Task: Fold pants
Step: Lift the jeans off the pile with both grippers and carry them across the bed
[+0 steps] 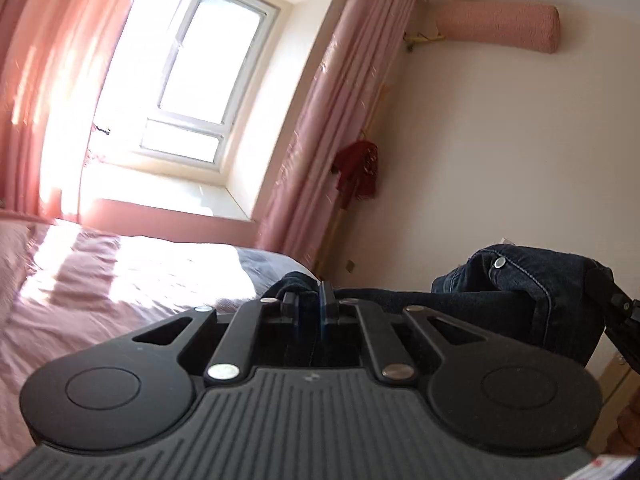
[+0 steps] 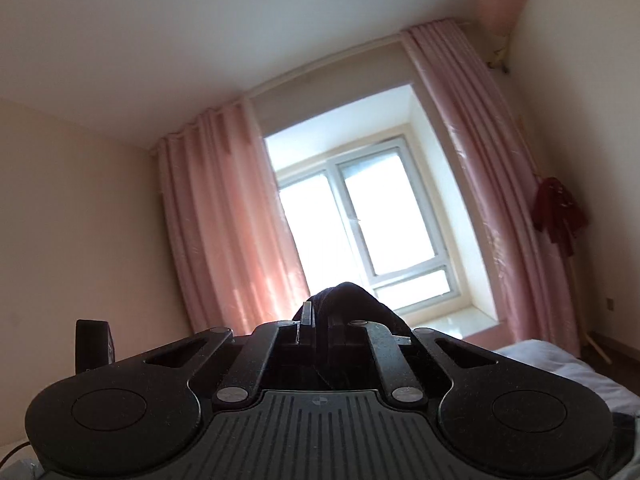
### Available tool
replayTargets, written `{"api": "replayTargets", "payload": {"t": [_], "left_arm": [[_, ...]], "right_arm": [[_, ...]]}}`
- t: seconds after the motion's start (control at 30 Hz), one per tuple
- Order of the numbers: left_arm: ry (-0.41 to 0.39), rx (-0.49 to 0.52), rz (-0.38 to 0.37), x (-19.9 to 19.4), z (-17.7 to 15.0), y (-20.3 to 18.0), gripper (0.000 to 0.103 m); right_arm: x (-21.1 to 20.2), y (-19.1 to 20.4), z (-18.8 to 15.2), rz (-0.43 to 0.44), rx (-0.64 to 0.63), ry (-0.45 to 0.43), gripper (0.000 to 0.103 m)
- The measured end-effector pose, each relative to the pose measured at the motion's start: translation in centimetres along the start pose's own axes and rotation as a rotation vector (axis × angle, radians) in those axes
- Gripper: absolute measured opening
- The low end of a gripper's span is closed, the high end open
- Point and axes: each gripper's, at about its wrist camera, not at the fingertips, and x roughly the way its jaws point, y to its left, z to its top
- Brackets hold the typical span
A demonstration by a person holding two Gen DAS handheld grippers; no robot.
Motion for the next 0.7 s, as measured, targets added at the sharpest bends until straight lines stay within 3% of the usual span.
{"api": "replayTargets", "payload": {"t": [0.13, 0.27, 0.37, 0.4, 0.43, 0.47, 0.5, 0.53, 0.6, 0.7], "left_arm": [[-0.083, 0.044, 0.065, -8.5, 5.6, 4.4, 0.006], [-0.114, 0.118, 0.099, -13.7, 9.3, 7.5, 0.006], [-0.064, 0.143, 0.128, -14.8, 9.5, 10.0, 0.007], [-0.015, 0.157, 0.133, -14.3, 8.6, 10.9, 0.015], [0.053, 0.162, 0.147, -13.3, 7.2, 12.0, 0.025], [0.138, 0.159, 0.171, -12.1, 5.2, 13.3, 0.031], [0.238, 0.145, 0.205, -11.0, 2.0, 15.1, 0.036], [0.328, 0.13, 0.242, -10.4, -0.4, 16.6, 0.036], [0.505, 0.106, 0.342, -10.8, -7.1, 20.6, 0.036], [0.668, 0.056, 0.437, -13.8, -15.2, 24.5, 0.036]], "right_arm": [[2.4, 8.9, -0.1, 0.089, 0.004, -0.041, 0.001], [3.6, 18.3, -0.6, 0.128, 0.013, -0.091, 0.001], [4.6, 24.1, -2.4, 0.112, -0.006, -0.073, 0.001], [5.2, 25.6, -3.5, 0.097, -0.017, -0.034, 0.002], [5.8, 26.6, -4.5, 0.087, -0.026, 0.019, 0.009], [7.9, 27.6, -6.9, 0.079, -0.043, 0.139, 0.017], [9.5, 28.4, -9.0, 0.068, -0.046, 0.292, 0.049], [11.0, 28.7, -11.7, 0.051, -0.034, 0.468, 0.072], [12.1, 29.2, -18.1, 0.006, 0.004, 0.784, 0.073], [10.4, 27.2, -26.1, -0.121, 0.1, 1.013, 0.073]]}}
